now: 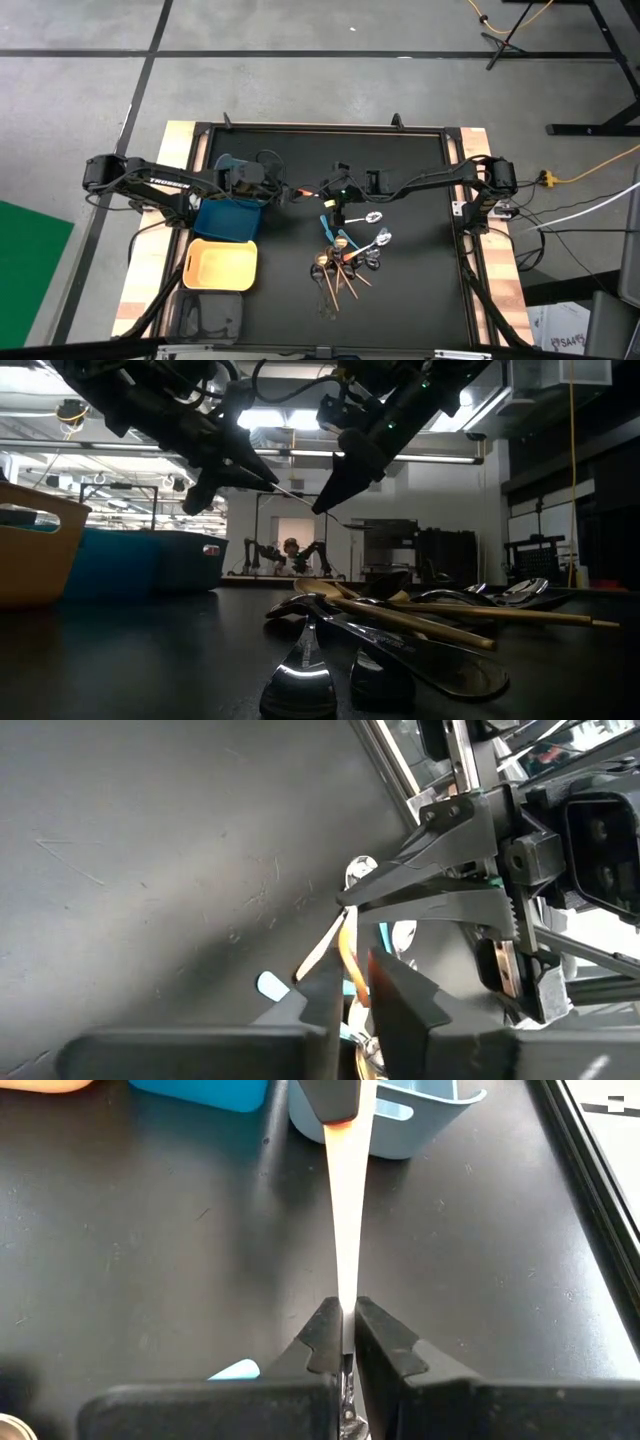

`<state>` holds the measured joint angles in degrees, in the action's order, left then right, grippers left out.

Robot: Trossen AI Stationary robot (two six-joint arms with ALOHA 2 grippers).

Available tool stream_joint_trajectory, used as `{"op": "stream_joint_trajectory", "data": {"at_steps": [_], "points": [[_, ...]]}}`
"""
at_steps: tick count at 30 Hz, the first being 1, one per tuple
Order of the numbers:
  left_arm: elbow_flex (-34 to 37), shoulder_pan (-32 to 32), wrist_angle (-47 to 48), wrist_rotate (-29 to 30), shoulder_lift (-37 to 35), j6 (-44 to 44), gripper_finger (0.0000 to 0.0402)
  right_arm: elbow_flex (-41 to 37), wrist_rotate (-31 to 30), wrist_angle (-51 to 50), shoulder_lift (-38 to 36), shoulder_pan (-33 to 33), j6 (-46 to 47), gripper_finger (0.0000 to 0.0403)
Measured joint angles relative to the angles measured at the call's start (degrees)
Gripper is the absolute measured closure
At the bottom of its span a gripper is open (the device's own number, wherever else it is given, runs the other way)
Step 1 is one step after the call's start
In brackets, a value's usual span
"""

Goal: Sort silverware by color (type)
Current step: Put the orange spoon into the light green bin

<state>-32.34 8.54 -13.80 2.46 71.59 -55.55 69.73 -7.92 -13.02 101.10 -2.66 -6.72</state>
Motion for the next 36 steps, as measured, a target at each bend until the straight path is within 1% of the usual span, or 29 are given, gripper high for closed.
{"op": "stream_joint_trajectory", "data": {"at_steps": [4,20,23,30,33,36], "points": [[0.0,0.0,0.3,0.3,0.0,0.0,0.0394,0.0,0.0,0.0,0.0,0.0,0.0,0.0389],[0.0,0.1,0.2,1.5,0.0,0.2,0.0399,0.0,-0.1,0.1,0.0,0.0,0.3,0.0386],[0.0,0.1,0.0,1.5,0.0,0.6,0.0400,0.0,0.4,0.1,0.0,0.0,0.3,0.0368],[0.0,1.0,0.5,1.5,0.0,0.7,0.0401,0.0,0.5,0.1,0.0,0.0,0.4,0.0296],[0.0,1.9,1.0,1.5,-0.3,2.1,0.0401,0.0,0.6,-0.5,-0.6,0.0,0.5,0.0281],[0.0,2.7,1.6,1.3,-1.3,2.5,0.0401,0.0,0.6,-1.6,-2.0,0.0,0.5,0.0279]]}}
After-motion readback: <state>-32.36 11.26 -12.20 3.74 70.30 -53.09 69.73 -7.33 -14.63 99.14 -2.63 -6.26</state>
